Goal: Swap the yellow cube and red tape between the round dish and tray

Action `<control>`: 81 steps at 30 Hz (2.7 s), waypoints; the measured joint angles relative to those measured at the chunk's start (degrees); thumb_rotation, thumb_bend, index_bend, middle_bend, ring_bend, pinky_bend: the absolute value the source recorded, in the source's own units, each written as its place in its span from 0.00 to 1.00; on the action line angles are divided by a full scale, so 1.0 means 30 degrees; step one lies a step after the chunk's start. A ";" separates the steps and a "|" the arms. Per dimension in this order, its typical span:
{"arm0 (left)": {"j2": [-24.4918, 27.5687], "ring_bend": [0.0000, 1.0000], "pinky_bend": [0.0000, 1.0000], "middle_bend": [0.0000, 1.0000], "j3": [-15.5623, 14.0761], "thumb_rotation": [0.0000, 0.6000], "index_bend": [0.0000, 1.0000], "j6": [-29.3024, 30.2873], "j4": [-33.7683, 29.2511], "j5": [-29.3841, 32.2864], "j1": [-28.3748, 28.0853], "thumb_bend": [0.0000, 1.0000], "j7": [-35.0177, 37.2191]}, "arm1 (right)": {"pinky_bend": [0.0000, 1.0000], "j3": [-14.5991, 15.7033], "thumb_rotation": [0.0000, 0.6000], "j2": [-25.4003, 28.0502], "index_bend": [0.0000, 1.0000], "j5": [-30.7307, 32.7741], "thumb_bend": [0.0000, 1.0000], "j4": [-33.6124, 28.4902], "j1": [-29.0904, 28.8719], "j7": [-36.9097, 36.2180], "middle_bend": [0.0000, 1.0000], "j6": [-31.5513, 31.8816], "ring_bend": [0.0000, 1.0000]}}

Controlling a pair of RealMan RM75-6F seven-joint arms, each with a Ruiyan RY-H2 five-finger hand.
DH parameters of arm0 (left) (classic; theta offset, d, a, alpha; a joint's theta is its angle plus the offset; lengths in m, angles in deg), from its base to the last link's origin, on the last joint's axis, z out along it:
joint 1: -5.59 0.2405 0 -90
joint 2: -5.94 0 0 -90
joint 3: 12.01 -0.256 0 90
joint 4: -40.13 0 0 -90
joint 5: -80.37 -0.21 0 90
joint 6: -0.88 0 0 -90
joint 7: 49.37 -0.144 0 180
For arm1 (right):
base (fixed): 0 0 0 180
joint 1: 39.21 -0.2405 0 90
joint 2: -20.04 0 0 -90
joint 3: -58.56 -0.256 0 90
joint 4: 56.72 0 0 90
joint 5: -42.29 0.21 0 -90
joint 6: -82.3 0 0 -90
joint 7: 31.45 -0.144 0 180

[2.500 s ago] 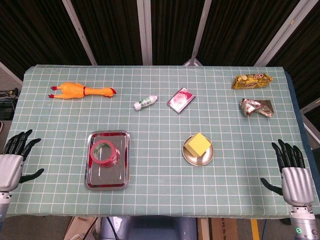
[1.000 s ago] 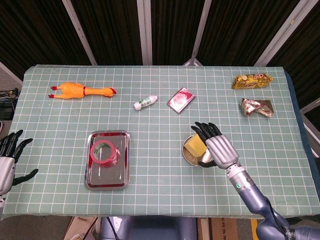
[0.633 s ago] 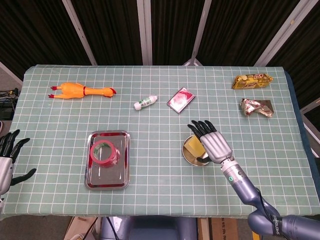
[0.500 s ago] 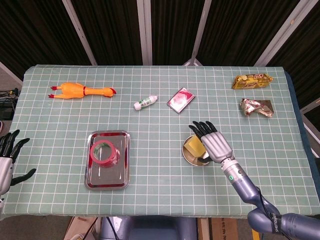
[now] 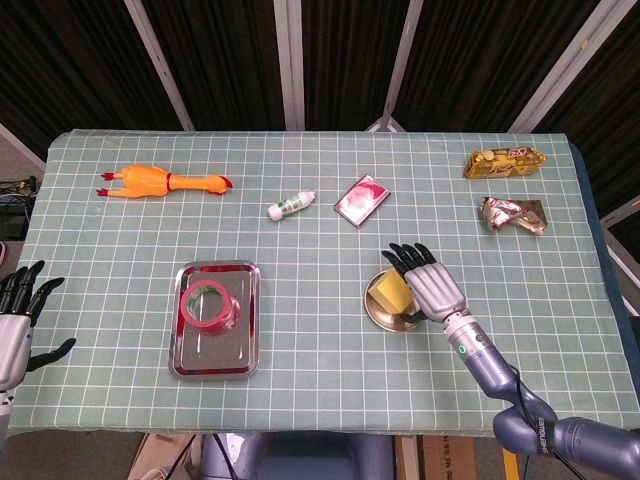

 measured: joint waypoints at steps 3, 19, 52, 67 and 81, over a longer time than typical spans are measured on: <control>0.0007 0.00 0.08 0.00 -0.0015 1.00 0.19 0.0050 -0.0028 -0.0057 0.0031 0.12 0.0005 | 0.00 0.0128 1.00 -0.0256 0.11 -0.0070 0.00 0.0487 -0.0081 -0.0088 0.00 -0.0014 0.03; 0.0063 0.00 0.09 0.00 -0.0046 1.00 0.19 0.0005 -0.0170 -0.0101 0.0078 0.12 0.0085 | 0.07 0.0491 1.00 -0.0850 0.22 0.0093 0.16 0.1515 -0.0384 -0.0259 0.14 -0.0220 0.26; 0.0272 0.00 0.09 0.00 0.0164 1.00 0.19 -0.0183 -0.0105 0.0287 0.0082 0.12 0.0729 | 0.30 -0.2094 1.00 -0.2166 0.35 0.2896 0.36 0.0051 -0.3511 0.4153 0.26 -0.0036 0.46; 0.0197 0.00 0.09 0.00 0.0750 1.00 0.18 -0.0904 0.0352 0.1548 -0.0208 0.12 0.0960 | 0.12 -0.2171 1.00 -0.5237 0.06 0.5788 0.19 0.3120 -0.6017 0.4697 0.01 -0.2226 0.09; -0.0057 0.00 0.09 0.00 0.0678 1.00 0.17 -0.1202 0.0579 0.1316 -0.0488 0.12 0.0694 | 0.03 -0.2015 1.00 -0.3102 0.00 0.5755 0.05 0.0051 -0.5515 0.5026 0.00 -0.0357 0.00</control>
